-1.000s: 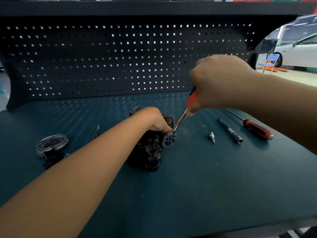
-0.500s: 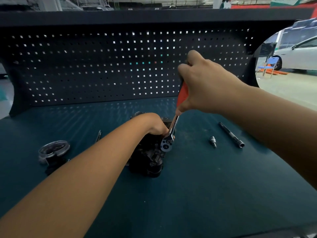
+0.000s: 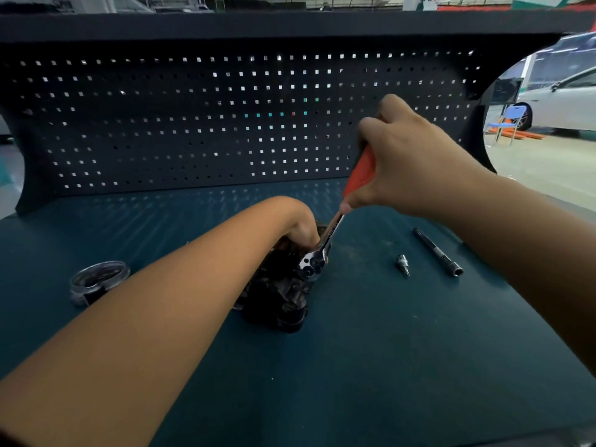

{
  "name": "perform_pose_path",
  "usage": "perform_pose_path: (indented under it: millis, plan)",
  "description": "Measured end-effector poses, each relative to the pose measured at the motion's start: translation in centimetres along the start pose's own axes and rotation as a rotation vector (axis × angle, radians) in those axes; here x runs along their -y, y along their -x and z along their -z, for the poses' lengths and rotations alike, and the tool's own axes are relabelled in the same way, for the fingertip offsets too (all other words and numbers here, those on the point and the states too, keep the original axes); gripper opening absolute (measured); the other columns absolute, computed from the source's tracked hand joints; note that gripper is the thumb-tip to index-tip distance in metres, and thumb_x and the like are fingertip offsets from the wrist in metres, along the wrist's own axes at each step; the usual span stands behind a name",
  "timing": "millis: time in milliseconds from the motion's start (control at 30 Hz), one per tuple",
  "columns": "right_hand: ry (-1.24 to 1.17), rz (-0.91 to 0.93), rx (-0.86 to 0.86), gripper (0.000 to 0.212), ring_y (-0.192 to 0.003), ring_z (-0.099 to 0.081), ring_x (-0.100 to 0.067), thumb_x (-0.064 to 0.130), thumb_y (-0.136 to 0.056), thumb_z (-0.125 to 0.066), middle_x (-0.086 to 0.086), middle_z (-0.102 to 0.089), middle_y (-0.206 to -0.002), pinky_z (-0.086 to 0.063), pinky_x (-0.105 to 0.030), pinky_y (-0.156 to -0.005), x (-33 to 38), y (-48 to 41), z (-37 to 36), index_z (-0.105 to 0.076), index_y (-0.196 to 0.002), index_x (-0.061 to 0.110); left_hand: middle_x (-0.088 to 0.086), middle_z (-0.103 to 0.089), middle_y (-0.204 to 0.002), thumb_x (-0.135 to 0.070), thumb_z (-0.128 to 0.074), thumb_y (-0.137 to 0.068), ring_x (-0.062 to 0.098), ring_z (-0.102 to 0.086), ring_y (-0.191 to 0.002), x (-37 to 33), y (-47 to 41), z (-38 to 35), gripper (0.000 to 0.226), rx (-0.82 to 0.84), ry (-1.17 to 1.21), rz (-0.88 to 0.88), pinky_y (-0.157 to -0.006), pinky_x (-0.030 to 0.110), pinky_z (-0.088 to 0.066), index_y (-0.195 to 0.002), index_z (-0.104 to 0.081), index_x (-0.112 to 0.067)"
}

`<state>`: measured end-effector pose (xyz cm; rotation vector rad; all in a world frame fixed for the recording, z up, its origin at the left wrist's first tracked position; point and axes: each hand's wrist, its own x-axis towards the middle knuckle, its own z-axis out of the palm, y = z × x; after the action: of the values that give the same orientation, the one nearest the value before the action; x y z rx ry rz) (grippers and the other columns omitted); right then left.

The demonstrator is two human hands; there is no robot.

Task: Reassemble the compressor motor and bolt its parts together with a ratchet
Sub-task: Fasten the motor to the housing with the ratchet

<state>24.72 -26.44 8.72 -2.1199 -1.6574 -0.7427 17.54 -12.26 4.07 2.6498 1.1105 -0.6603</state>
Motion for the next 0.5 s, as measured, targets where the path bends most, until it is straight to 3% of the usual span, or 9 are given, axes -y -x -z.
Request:
perform_pose_path:
  millis: [167, 333, 433, 500]
  plan:
    - [-0.079, -0.132, -0.08, 0.079, -0.081, -0.043, -0.022, 0.06, -0.047, -0.079, -0.001, -0.032, -0.1, -0.037, -0.031, -0.07, -1.5, 2.9, -1.1, -0.052, -0.099, 0.007, 0.003, -0.05, -0.066, -0.037, -0.053, -0.093, 0.017, -0.044, -0.051, -0.4, 0.1, 0.1, 0.038, -0.003, -0.063, 0.01, -0.045, 0.023, -0.038, -0.067, -0.055, -0.011]
    - [-0.128, -0.347, -0.093, 0.082, -0.077, -0.04, -0.02, 0.073, -0.043, -0.067, 0.001, -0.033, -0.094, -0.033, -0.03, -0.067, -2.8, 6.4, -3.2, -0.05, -0.093, 0.01, 0.0, -0.042, -0.066, -0.031, -0.045, -0.097, 0.015, -0.036, -0.052, -0.9, -0.3, -0.4, 0.038, -0.029, -0.124, 0.0, -0.049, 0.025, -0.031, -0.062, -0.045, -0.015]
    - [-0.183, -0.461, -0.074, 0.084, -0.071, -0.038, -0.018, 0.084, -0.037, -0.047, 0.001, -0.035, -0.088, -0.032, -0.03, -0.063, -3.4, 8.3, -4.6, -0.046, -0.086, 0.015, 0.001, -0.048, -0.071, -0.033, -0.05, -0.093, 0.016, -0.04, -0.055, -0.6, -0.4, -0.4, 0.035, -0.042, -0.104, -0.018, -0.051, 0.025, -0.034, -0.063, -0.049, -0.016]
    - [-0.2, -0.521, -0.068, 0.084, -0.067, -0.037, -0.017, 0.085, -0.038, -0.044, 0.001, -0.038, -0.086, -0.028, -0.029, -0.056, -3.6, 9.4, -5.6, -0.047, -0.084, 0.015, 0.0, -0.051, -0.073, -0.037, -0.055, -0.09, 0.017, -0.043, -0.056, -0.2, -0.4, -0.4, 0.031, -0.059, -0.046, -0.03, -0.052, 0.024, -0.036, -0.065, -0.053, -0.017]
